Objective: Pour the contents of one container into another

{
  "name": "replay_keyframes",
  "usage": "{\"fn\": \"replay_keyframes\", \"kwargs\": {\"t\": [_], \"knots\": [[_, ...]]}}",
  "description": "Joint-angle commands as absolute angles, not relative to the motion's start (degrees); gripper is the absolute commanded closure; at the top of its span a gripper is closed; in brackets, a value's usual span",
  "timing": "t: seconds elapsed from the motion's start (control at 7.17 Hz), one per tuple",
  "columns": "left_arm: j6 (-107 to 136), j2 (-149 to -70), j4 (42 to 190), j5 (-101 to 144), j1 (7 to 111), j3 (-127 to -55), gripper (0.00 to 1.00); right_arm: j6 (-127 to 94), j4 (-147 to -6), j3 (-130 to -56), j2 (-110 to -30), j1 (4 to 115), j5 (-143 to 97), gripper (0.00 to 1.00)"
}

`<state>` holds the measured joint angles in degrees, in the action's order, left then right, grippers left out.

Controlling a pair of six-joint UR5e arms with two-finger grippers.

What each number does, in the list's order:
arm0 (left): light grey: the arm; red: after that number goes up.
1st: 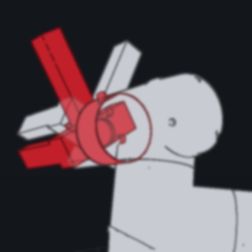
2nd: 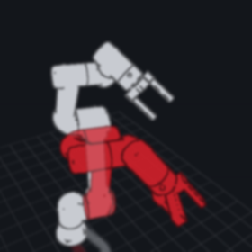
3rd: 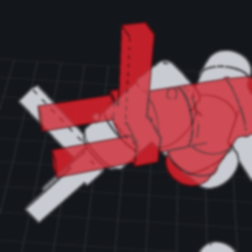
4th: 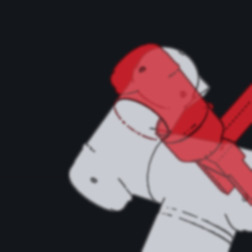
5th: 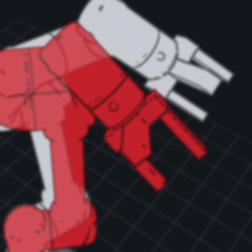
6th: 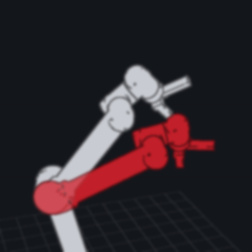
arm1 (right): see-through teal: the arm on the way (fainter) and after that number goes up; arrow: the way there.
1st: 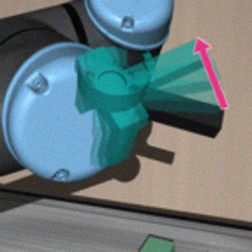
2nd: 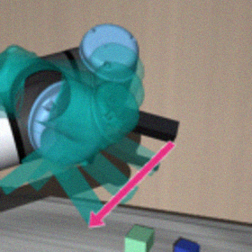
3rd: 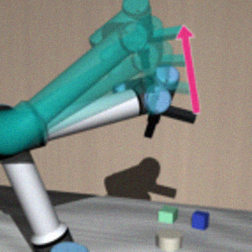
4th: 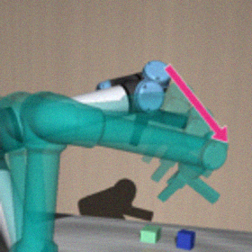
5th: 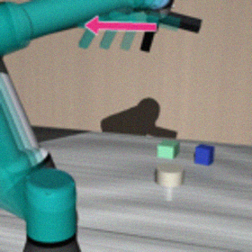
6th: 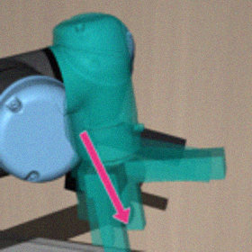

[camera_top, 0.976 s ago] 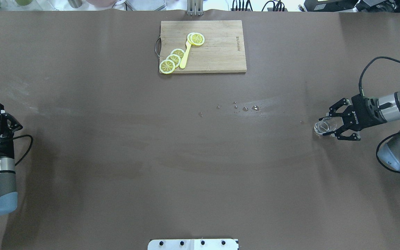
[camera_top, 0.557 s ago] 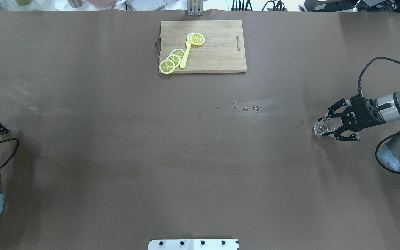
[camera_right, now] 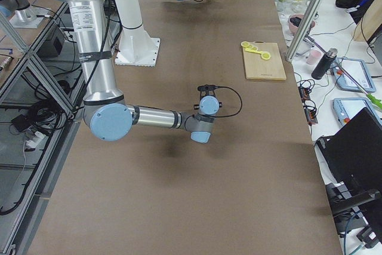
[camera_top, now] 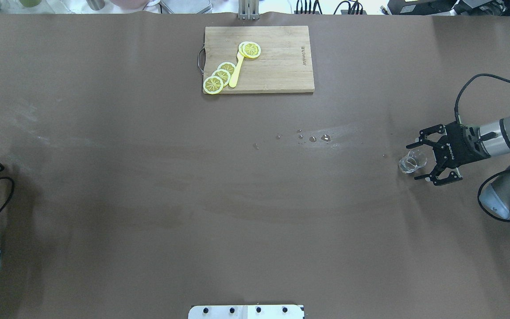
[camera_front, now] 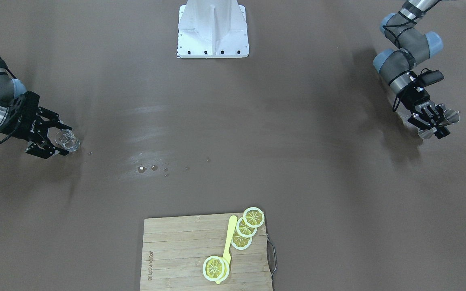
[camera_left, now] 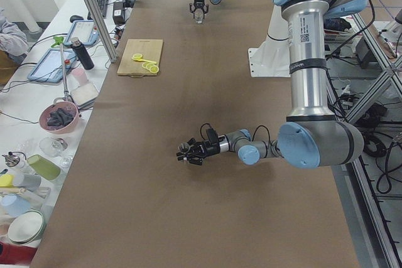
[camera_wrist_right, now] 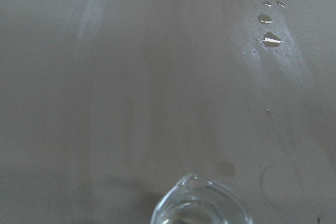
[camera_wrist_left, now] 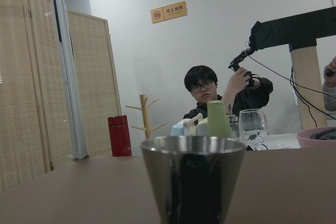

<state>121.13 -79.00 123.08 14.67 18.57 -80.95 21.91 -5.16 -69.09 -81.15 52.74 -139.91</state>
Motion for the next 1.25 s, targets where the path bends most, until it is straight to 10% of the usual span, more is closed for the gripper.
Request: {"fn": "replay_keyframes", "kwargs": {"t": [0.0,0.28,0.42,1.11], "knots": [[122.2,-79.0,123.0,14.5,18.4,-80.2,1.00,21.7,-5.1,-69.3,-81.1,52.7,-140.3,0.00],[122.3,-79.1,123.1,14.5,18.3,-79.9,0.72,16.6,-5.1,-70.0,-81.2,52.8,-142.2,0.00],[122.2,-79.0,123.1,14.5,18.3,-79.9,0.02,13.8,-5.0,-70.2,-81.2,53.0,-143.7,0.00],[121.8,-76.9,121.0,13.7,18.3,-86.0,0.02,-1.7,-5.1,-71.9,-79.6,58.9,-145.9,0.00]]}}
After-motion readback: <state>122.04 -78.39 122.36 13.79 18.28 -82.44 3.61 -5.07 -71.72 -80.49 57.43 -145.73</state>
